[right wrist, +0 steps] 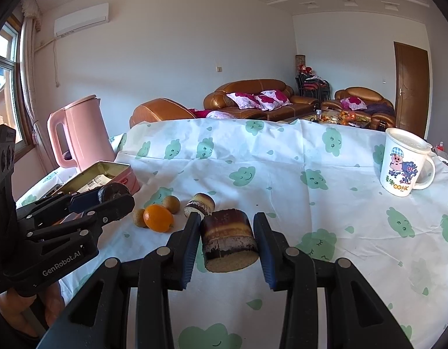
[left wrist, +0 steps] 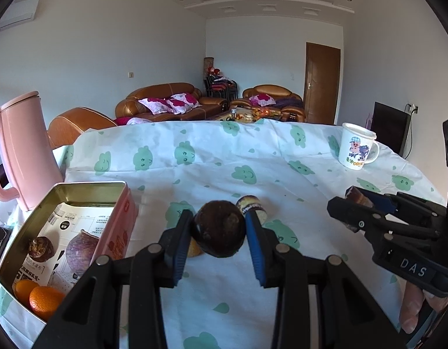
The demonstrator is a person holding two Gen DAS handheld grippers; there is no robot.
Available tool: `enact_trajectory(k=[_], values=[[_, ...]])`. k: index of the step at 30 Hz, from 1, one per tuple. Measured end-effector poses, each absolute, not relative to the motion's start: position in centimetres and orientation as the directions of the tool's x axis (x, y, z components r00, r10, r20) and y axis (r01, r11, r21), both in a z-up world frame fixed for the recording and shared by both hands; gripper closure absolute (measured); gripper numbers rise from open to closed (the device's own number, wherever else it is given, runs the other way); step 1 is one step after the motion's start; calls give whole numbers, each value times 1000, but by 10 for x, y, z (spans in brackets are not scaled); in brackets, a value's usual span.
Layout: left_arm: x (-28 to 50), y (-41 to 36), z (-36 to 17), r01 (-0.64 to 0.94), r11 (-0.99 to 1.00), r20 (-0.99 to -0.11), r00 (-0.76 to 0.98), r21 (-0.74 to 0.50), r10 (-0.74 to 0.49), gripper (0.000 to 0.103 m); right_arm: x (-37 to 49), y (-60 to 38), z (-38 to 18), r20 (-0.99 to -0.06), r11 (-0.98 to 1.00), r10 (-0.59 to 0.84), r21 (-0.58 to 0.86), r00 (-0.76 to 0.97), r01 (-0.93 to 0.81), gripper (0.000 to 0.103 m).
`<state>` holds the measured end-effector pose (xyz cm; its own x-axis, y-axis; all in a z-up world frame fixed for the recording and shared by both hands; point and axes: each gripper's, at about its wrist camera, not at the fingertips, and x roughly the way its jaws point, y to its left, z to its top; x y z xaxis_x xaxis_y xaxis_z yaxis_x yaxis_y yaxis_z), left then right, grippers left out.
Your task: Organize fruits
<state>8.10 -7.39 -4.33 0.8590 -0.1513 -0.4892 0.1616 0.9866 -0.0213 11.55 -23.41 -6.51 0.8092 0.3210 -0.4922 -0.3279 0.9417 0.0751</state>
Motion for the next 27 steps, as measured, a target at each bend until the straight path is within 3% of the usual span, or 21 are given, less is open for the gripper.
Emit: enact_trajectory(k=[14,27], values=[[72,-71,-38,130,991,-437,891,-16,-124,64,98,-228,-57,-415,935,328,13,848,-355,63],[71,-62,-39,125,992,-449,885,-30,-126,64,104,-216,-61,-464,934,308,-19,830,-357,63]])
